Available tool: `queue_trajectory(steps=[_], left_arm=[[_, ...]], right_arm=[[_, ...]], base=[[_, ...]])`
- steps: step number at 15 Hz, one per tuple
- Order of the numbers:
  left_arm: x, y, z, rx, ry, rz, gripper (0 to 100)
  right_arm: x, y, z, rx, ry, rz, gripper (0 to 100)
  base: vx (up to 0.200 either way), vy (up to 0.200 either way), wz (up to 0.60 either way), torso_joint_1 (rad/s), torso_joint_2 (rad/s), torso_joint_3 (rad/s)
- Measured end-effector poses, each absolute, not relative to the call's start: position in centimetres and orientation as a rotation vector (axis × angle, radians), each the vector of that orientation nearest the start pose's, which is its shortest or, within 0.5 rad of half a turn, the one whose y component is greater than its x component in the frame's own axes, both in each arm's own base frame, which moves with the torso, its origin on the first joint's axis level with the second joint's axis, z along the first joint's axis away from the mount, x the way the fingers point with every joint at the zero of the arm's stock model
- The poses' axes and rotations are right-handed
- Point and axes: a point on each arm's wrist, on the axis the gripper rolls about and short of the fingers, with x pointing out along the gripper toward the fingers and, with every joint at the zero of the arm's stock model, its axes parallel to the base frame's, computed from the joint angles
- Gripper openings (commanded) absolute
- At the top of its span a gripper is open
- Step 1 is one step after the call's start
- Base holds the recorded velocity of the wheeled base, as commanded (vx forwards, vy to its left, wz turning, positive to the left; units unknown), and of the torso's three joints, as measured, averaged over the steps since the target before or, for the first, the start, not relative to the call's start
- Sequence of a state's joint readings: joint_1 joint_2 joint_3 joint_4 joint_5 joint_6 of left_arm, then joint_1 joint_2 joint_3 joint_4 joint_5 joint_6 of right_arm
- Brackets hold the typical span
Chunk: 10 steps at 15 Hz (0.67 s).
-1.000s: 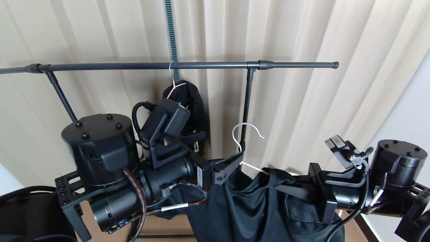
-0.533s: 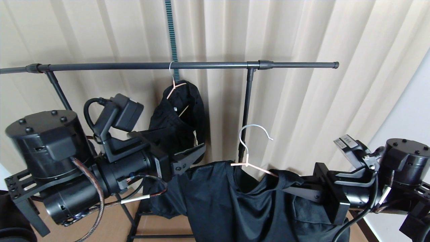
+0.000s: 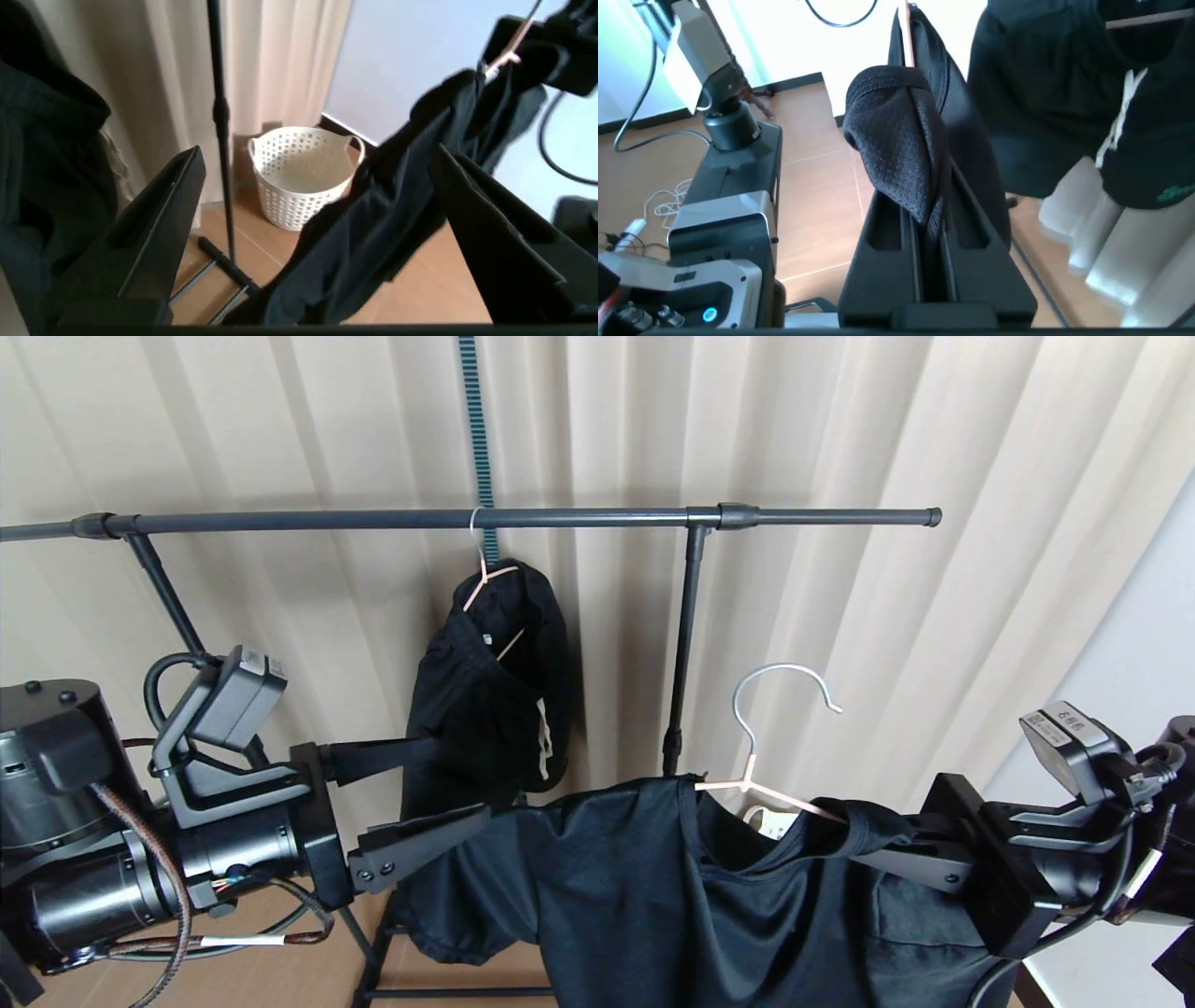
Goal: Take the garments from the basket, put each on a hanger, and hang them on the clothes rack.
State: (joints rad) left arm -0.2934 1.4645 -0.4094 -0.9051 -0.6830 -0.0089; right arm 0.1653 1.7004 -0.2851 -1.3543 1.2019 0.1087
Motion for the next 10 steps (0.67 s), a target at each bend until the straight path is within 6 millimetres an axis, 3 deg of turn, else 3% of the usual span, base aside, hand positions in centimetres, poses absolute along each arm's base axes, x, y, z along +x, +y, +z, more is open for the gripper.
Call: queue_trajectory(steps=[10], left_arm=[[20.4, -7.0, 13.2, -0.023, 0.292, -0.976, 100]], right_arm=[[21.2, 3.7, 15.4, 0.123, 0.075, 1.354, 0]], base=[[0.000, 0.000, 0.00, 0.000, 0.00, 0.000]])
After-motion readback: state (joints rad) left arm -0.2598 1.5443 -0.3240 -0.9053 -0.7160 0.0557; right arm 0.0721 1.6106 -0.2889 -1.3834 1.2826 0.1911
